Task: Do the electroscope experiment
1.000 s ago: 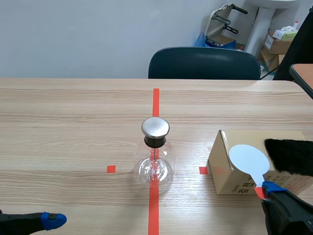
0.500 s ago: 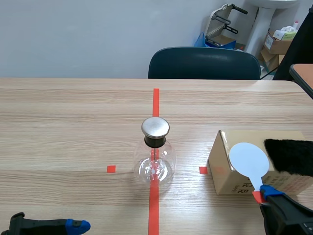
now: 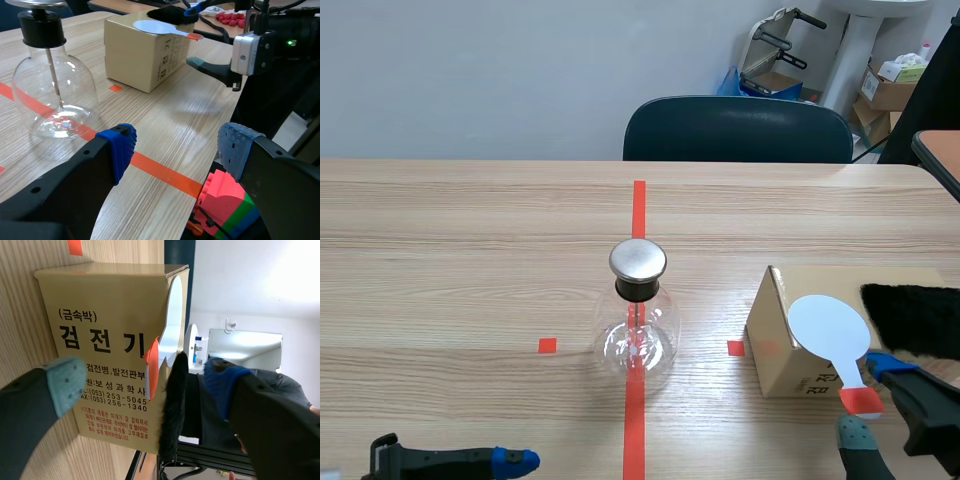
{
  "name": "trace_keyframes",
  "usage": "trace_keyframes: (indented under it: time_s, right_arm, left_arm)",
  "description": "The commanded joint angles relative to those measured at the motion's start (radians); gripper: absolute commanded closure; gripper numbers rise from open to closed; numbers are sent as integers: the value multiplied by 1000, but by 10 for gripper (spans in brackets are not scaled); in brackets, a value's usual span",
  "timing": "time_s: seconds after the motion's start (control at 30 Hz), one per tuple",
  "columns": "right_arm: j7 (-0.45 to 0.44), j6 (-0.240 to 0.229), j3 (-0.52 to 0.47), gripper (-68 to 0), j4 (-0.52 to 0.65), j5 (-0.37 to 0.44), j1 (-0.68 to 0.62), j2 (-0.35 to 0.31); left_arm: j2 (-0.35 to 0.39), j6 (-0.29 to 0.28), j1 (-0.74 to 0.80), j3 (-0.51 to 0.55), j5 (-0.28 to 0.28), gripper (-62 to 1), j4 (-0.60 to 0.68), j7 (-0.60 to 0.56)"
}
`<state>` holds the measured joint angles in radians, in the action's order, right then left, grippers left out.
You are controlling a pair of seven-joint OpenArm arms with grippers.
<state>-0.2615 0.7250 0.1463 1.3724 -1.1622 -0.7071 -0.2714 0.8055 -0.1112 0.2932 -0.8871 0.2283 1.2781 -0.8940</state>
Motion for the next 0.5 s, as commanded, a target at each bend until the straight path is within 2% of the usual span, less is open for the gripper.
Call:
trace_keyframes:
  time_s: [0.0, 0.1, 0.13, 0.2, 0.4, 0.47]
  right_arm:
    - [0, 58, -1, -555, 11, 3, 9, 0]
    - [1, 58, -1, -663, 11, 3, 9, 0]
    - [1, 58, -1, -679, 11, 3, 9, 0]
    - [1, 58, -1, -679, 11, 3, 10, 0]
    - [1, 58, -1, -679, 11, 3, 10, 0]
    - [1, 58, -1, -679, 11, 3, 9, 0]
  left_arm:
    - [-1, -3, -22, 3, 38, -377, 11, -21]
    - [-1, -3, -45, 3, 69, -377, 11, 2]
    - [-1, -3, -51, 3, 75, -377, 10, 5]
    - [7, -3, -58, 3, 80, -377, 10, 5]
    - [38, -4, -70, 3, 154, -377, 10, -6]
    - [43, -8, -73, 3, 157, -377, 11, -6]
